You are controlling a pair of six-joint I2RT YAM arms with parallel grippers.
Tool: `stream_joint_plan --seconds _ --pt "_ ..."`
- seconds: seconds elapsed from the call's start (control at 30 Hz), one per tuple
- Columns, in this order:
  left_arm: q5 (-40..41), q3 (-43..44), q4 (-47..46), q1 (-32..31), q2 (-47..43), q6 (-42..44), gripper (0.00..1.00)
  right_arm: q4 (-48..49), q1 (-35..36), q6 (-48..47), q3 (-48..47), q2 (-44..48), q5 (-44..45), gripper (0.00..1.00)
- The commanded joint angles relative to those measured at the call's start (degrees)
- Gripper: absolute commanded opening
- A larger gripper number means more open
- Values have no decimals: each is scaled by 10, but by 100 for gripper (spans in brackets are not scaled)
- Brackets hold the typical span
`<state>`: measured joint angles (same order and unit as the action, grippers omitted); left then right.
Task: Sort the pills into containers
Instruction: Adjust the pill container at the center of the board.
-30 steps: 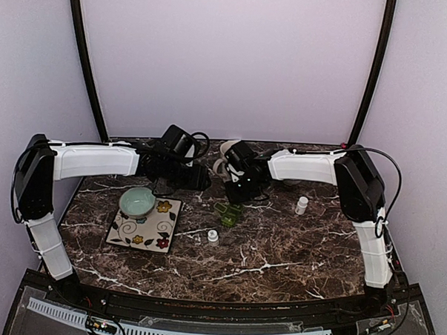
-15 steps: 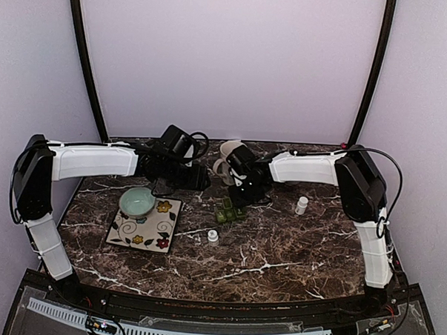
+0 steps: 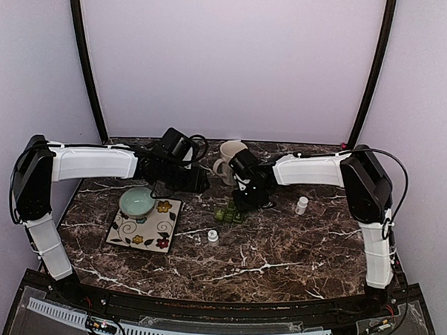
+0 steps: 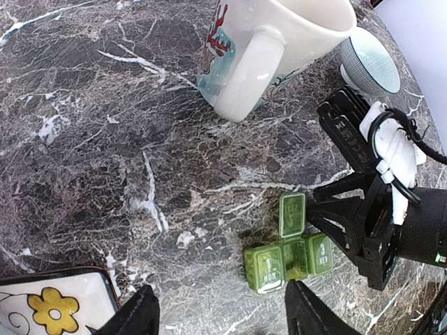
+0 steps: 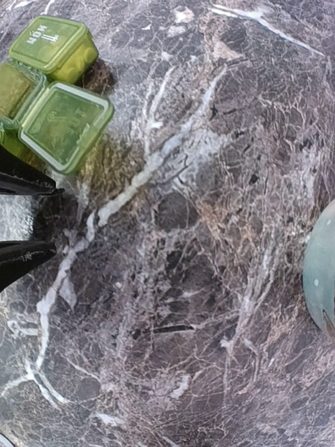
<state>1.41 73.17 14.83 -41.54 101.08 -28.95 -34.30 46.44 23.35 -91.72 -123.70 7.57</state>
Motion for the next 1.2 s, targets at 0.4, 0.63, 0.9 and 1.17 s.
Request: stream_joint_plan --seconds 0.4,0.63,0.9,1.17 --pt "7 -12 -4 -5 -39 1 63 5 13 27 22 42 2 23" --pt "9 -12 -3 -6 -40 0 63 9 14 33 30 48 -1 23" --pt "20 -13 1 -8 -48 2 63 10 9 36 45 88 61 27" --pt "39 -32 -9 -8 -84 8 63 69 5 0 113 202 75 38"
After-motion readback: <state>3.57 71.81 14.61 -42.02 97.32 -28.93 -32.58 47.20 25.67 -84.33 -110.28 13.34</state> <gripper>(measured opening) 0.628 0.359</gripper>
